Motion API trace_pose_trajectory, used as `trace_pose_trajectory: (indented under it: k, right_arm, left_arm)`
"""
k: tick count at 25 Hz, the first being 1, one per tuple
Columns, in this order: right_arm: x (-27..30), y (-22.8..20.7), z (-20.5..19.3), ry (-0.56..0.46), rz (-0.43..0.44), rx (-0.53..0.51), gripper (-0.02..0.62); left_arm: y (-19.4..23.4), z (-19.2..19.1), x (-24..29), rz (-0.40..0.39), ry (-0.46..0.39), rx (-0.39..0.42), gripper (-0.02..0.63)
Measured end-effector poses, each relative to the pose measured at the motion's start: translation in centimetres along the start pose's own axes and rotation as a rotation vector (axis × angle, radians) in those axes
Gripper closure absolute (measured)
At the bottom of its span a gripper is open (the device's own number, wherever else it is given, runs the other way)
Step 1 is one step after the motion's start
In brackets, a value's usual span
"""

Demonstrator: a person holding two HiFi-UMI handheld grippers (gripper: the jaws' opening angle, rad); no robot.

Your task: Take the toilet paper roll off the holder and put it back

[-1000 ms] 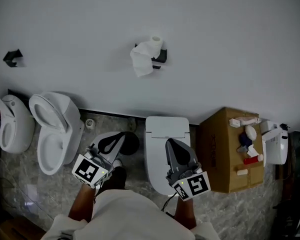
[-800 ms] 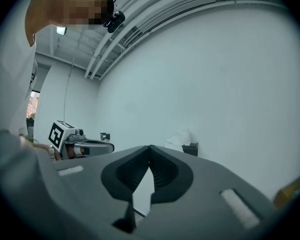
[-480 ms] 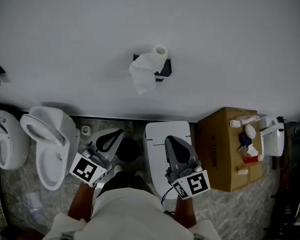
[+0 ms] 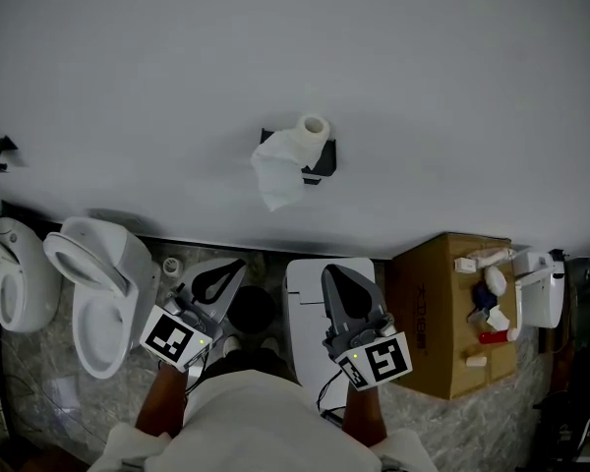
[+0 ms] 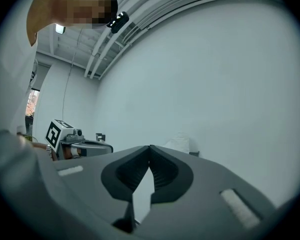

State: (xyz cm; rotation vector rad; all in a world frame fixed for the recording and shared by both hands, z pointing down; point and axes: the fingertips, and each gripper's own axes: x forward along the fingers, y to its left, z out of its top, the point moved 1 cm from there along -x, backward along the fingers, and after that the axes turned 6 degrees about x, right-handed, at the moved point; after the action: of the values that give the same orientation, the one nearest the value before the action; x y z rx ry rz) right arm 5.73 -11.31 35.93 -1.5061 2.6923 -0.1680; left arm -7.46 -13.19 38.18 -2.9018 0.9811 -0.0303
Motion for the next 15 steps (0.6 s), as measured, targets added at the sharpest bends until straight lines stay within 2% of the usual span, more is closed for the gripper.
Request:
trace_pose_trajectory:
  k: [10,15]
  right_arm:
    - [1.0,-3.3,0.3,-0.024,-0.045,0.016,0.586]
    - [4.1,-5.2,1.4,-0.026,-0.046,-0.023,0.419]
  left_arm:
    - [0.8,-1.2,2.7,-0.019,0.029,-0.007,0.607]
    - [1.6,-2.5,3.2,-0.011,0.056,-0.038,0.606]
